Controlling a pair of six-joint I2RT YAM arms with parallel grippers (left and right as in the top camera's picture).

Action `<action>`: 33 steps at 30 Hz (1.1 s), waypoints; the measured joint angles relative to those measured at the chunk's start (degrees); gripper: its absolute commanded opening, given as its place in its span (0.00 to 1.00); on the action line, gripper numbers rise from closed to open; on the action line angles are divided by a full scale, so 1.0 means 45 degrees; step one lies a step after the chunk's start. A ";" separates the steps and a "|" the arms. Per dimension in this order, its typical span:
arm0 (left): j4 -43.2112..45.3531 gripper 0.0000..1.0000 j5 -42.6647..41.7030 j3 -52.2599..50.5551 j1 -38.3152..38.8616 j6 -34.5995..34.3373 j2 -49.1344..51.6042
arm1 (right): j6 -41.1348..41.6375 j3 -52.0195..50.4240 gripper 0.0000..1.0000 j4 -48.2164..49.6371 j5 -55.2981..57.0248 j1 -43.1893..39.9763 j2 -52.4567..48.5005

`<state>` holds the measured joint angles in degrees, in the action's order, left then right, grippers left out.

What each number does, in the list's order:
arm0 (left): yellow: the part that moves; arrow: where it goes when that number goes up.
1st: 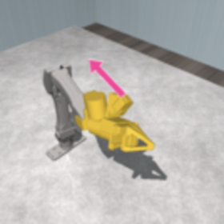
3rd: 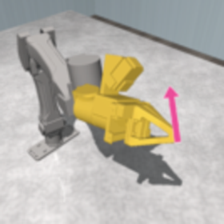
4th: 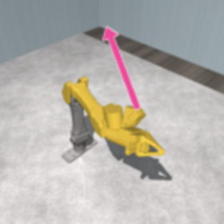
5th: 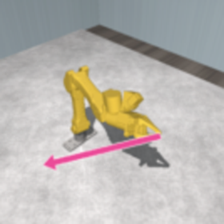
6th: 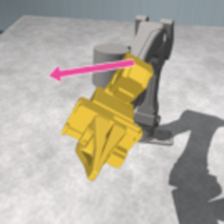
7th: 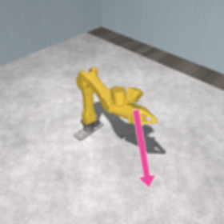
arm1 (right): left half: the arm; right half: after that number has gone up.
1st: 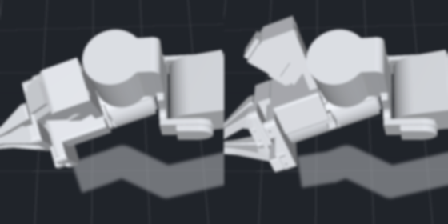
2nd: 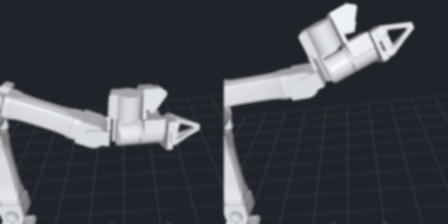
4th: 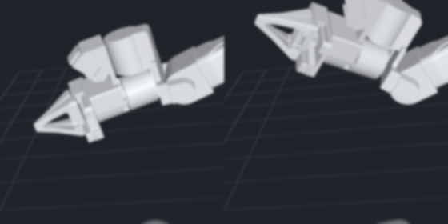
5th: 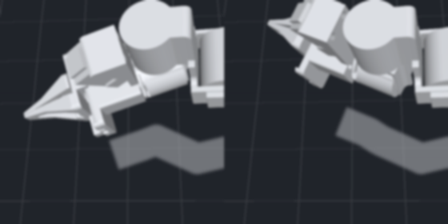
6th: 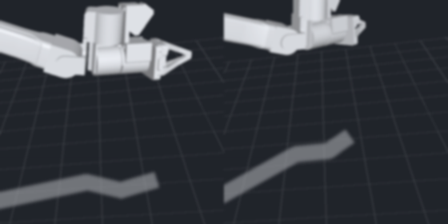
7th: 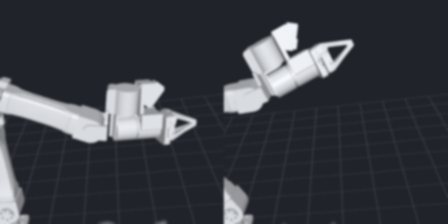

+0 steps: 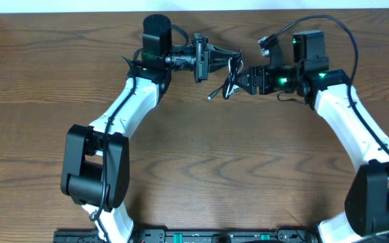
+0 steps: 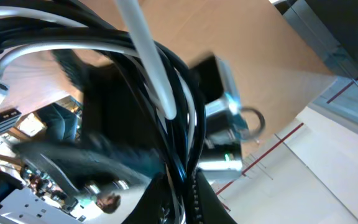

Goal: Untangle cables

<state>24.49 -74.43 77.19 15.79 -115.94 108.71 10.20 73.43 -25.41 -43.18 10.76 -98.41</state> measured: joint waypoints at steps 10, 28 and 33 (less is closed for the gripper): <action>0.0005 0.08 0.0141 0.0000 0.0015 0.0000 -0.0636 | 0.0321 -0.0024 0.37 0.2137 -0.1875 0.0010 -0.1797; -0.0034 0.07 0.0209 0.0000 0.0015 0.1292 -0.0860 | 0.1302 -0.0039 0.01 0.1851 -0.2846 -0.0393 -0.1015; -0.0321 0.08 -0.0005 0.0000 0.0015 0.3128 -0.0899 | 0.1287 -0.0049 0.01 0.1171 -0.1501 -0.0355 0.0792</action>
<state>23.05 -74.46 77.19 15.86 -101.86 104.66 15.99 73.21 -20.14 -49.93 9.17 -94.85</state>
